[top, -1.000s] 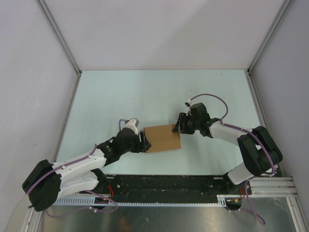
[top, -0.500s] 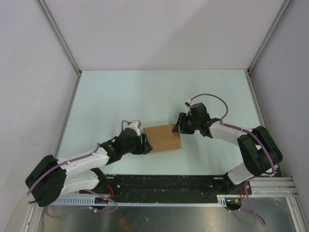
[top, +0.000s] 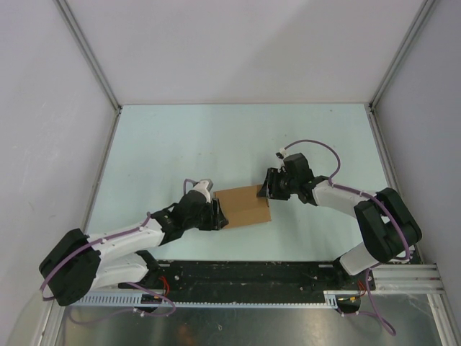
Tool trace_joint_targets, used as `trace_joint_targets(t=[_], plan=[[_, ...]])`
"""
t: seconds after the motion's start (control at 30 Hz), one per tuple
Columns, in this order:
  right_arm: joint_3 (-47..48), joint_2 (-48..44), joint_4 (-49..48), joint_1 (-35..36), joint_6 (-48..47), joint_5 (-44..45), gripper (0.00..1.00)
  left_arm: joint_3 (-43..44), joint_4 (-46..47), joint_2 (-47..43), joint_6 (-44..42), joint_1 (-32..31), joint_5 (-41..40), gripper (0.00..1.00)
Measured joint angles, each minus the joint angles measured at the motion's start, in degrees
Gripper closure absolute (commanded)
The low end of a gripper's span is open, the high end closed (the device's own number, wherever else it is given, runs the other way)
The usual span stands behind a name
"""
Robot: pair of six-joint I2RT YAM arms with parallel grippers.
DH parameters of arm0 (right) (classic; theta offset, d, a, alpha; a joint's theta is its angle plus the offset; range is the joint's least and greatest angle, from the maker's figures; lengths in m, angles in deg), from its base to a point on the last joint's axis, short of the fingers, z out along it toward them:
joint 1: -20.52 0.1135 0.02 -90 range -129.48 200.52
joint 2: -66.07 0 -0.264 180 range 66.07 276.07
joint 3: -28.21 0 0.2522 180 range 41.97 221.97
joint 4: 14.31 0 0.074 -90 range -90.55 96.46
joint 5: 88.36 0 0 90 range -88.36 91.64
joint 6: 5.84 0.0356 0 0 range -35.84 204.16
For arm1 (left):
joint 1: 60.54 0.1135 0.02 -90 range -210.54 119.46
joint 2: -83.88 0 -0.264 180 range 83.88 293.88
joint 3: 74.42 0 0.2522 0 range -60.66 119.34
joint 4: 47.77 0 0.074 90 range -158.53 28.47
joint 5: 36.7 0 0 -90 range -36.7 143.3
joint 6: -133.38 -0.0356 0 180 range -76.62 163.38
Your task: Fold the paper box
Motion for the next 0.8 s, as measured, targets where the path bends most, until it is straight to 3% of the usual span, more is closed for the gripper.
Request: trace_joint_targets(t=[0.8], plan=[[0.0,0.0,-0.1,0.1,0.2,0.4,0.5,0.0,1.9,1.2,1.9,-0.2,2.8,0.62]])
